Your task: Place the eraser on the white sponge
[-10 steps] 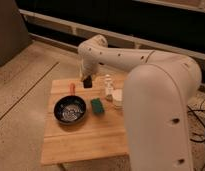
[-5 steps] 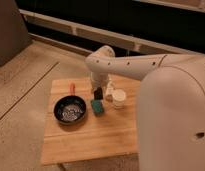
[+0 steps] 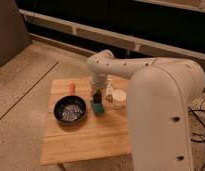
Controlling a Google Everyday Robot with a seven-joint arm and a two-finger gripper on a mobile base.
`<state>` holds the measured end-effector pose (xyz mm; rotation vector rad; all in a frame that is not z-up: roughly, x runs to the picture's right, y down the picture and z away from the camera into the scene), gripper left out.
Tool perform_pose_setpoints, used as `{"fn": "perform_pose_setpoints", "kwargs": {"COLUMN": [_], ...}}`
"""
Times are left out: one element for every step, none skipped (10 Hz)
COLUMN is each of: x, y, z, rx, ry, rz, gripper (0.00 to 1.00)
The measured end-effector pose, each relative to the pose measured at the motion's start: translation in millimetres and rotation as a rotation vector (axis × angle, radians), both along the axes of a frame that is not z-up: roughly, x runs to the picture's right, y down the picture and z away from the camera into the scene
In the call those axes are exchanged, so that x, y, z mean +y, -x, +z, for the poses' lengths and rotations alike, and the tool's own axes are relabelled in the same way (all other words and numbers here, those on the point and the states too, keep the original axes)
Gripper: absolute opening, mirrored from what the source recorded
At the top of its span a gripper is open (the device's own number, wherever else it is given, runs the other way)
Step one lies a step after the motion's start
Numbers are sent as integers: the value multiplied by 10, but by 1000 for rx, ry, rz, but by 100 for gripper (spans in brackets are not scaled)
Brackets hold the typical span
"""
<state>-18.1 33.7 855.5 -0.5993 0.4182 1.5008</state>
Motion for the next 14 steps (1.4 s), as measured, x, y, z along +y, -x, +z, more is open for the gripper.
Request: {"fn": "perform_pose_setpoints", "kwargs": {"x": [3,6,12,33,72,116,174,227,295,366,418,501,547,619], "y": [1,6,20,32,50,78,94,114,139,149,141,117,104,83], "z": [50,82,113,133,153,167,183,196,213,230,249,280,293,310], "rx": [-6,-11,-17,-20,-20,-17,-13,-9,-5,2,7,17,22,33], "ry": [9,12,9,6,2,-1,-3,-5,-6,-8,-6,3,10,21], "rz": [12,17,21,19,12,10,11,12,15,20,28,42,47,52], "gripper": [0,0,0,0,0,0,0,0,0,0,0,0,0,0]}}
